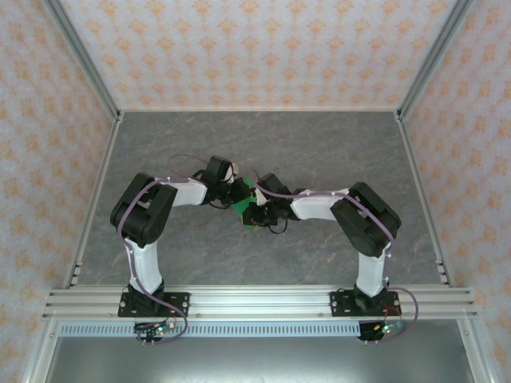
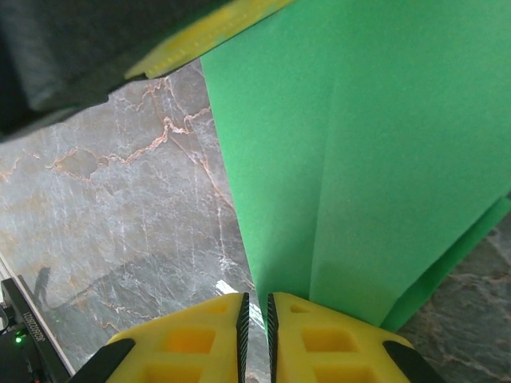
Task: Fold a paper plane with a square sheet of paper (fold left side to right side)
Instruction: Fourth fold the wing at the center of the table.
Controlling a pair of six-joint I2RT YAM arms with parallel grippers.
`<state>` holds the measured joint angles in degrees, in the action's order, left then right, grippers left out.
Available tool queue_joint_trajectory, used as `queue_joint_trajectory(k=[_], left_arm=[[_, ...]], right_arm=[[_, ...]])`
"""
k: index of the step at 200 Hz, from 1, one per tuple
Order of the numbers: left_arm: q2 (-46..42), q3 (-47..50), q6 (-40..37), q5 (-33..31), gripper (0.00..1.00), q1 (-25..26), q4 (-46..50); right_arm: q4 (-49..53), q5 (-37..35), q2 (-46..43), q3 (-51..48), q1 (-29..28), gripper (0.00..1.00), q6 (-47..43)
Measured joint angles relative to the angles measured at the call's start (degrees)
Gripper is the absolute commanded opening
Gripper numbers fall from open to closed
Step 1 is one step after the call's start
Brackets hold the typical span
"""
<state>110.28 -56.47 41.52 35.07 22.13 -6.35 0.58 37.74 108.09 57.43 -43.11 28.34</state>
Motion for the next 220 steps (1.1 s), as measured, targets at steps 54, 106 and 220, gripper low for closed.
queue_joint_trajectory(k=[54, 106, 220], left_arm=[[0.0, 0.0, 0.0, 0.0, 0.12, 0.0, 0.0], [0.0, 0.0, 0.0, 0.0, 0.12, 0.0, 0.1], [0.0, 0.0, 0.0, 0.0, 0.12, 0.3, 0.4]], right_arm=[[-0.5, -0.2, 0.0, -0.3, -0.3, 0.18, 0.2], [-3.2, -1.8, -1.2, -2.5, -1.2, 0.18, 0.4], [-6.8, -2.2, -3.5, -6.8, -1.9, 0.18, 2.6]])
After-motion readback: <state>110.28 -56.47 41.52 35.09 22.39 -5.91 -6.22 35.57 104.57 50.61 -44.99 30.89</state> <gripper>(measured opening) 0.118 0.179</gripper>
